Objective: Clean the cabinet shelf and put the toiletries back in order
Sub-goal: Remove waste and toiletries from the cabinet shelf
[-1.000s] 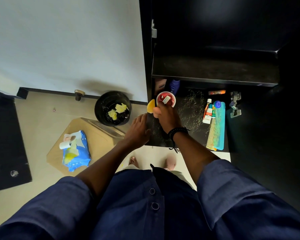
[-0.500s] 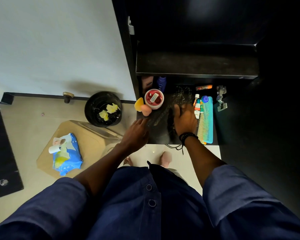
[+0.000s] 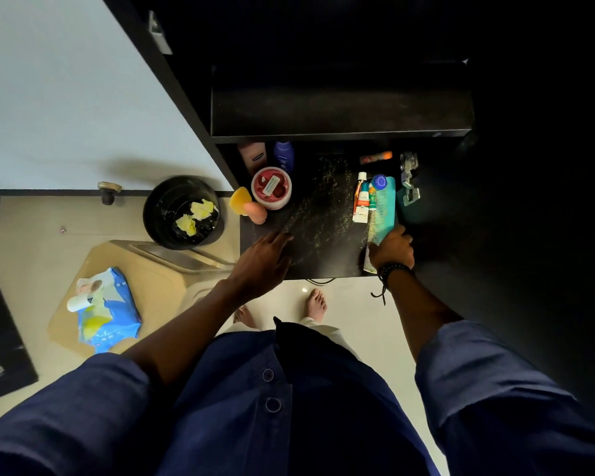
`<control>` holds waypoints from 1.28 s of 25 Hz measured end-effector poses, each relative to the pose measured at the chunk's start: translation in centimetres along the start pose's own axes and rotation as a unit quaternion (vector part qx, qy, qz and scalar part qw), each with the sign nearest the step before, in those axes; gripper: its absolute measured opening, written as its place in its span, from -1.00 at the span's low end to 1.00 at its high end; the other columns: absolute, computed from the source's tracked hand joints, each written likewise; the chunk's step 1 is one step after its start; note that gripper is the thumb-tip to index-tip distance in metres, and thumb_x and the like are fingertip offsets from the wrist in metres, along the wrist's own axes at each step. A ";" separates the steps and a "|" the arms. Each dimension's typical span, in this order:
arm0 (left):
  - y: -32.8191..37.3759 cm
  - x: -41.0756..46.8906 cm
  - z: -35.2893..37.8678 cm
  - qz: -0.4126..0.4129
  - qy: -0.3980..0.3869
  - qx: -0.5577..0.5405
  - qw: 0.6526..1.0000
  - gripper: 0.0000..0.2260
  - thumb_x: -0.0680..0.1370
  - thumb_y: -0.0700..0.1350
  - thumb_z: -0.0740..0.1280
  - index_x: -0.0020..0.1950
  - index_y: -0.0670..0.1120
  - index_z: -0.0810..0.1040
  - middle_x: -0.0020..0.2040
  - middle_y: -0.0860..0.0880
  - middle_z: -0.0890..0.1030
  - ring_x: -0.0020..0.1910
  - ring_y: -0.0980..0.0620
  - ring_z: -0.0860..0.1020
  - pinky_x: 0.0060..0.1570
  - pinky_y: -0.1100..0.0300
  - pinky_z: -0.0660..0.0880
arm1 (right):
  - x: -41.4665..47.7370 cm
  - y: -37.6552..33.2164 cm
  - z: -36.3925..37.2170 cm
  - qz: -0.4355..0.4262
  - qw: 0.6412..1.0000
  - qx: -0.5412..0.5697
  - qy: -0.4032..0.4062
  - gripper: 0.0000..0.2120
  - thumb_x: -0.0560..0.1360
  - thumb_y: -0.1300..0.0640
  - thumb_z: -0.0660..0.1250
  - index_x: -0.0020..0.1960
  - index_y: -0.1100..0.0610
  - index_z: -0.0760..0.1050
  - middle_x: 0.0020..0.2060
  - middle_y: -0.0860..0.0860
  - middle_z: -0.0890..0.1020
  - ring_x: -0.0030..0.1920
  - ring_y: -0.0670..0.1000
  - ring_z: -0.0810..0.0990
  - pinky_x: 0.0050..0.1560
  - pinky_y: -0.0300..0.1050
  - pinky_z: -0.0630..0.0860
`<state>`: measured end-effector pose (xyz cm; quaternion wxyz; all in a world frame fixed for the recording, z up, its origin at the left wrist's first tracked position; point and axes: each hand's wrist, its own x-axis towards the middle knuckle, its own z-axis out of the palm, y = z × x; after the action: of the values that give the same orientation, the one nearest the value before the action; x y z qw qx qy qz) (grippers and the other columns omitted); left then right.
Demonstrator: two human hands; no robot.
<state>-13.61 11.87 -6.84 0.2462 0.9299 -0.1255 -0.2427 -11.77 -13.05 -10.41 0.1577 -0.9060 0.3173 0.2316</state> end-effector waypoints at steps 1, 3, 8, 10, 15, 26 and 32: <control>0.1 0.0 0.1 0.001 -0.003 0.003 1.000 -0.56 0.58 -0.08 0.23 0.45 -0.06 0.27 0.42 -0.10 0.35 0.33 -0.09 0.40 0.21 0.06 0.45 | 0.2 0.1 0.1 0.002 1.000 0.006 -0.002 -0.40 0.48 0.05 0.37 0.35 0.29 0.18 0.27 0.26 0.39 0.26 0.28 0.48 0.16 0.09 0.49; 0.3 0.0 0.1 0.003 -0.006 0.002 1.000 -0.58 0.58 -0.09 0.23 0.44 -0.07 0.28 0.40 -0.10 0.36 0.31 -0.08 0.42 0.19 0.06 0.47 | 0.5 0.3 0.3 0.007 1.000 0.020 -0.014 -0.40 0.48 0.03 0.38 0.33 0.31 0.19 0.27 0.27 0.41 0.26 0.27 0.48 0.18 0.10 0.48; 0.6 -0.1 0.4 0.009 -0.009 0.002 1.000 -0.61 0.59 -0.09 0.23 0.41 -0.08 0.33 0.36 -0.11 0.41 0.26 -0.07 0.46 0.17 0.05 0.51 | 1.1 1.0 0.2 0.017 0.995 0.084 -0.047 -0.38 0.44 -0.03 0.42 0.30 0.30 0.25 0.24 0.23 0.46 0.24 0.25 0.50 0.18 0.11 0.50; 0.5 -0.3 0.7 0.015 -0.013 0.006 1.000 -0.63 0.59 -0.08 0.23 0.40 -0.08 0.35 0.34 -0.10 0.43 0.25 -0.06 0.47 0.15 0.06 0.51 | 1.3 1.3 0.2 0.029 0.993 0.102 -0.058 -0.40 0.43 -0.03 0.43 0.28 0.27 0.28 0.23 0.19 0.49 0.23 0.22 0.52 0.15 0.08 0.53; 0.3 -0.8 1.1 0.017 -0.022 0.006 1.000 -0.64 0.58 -0.07 0.24 0.38 -0.06 0.37 0.31 -0.09 0.45 0.21 -0.02 0.49 0.10 0.12 0.53 | 1.1 1.2 0.1 0.043 0.991 0.110 -0.064 -0.41 0.42 -0.05 0.44 0.26 0.25 0.31 0.20 0.16 0.52 0.18 0.20 0.57 0.10 0.06 0.58; 2.5 0.0 -0.1 0.021 -0.033 -0.039 0.998 -0.64 0.58 -0.13 0.26 0.38 -0.10 0.37 0.33 -0.11 0.46 0.21 -0.02 0.51 0.08 0.20 0.47 | -1.0 0.9 -1.2 0.033 0.967 0.243 -0.066 -0.58 0.44 0.12 0.43 0.22 0.25 0.41 0.19 0.19 0.54 0.15 0.21 0.57 0.10 0.10 0.58; 3.1 0.0 0.7 0.019 -0.033 -0.081 0.996 -0.67 0.56 -0.11 0.28 0.33 -0.09 0.43 0.28 -0.09 0.53 0.19 -0.01 0.53 0.10 0.16 0.51 | -4.3 0.6 -2.3 0.068 0.952 0.298 -0.004 -0.60 0.48 0.13 0.40 0.23 0.30 0.43 0.21 0.20 0.53 0.17 0.20 0.56 0.01 -0.09 0.51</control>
<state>-14.26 8.97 -5.77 0.3207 0.8960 -0.1314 -0.2777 -14.38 -12.32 -6.33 0.4054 -0.7931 0.4323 0.1402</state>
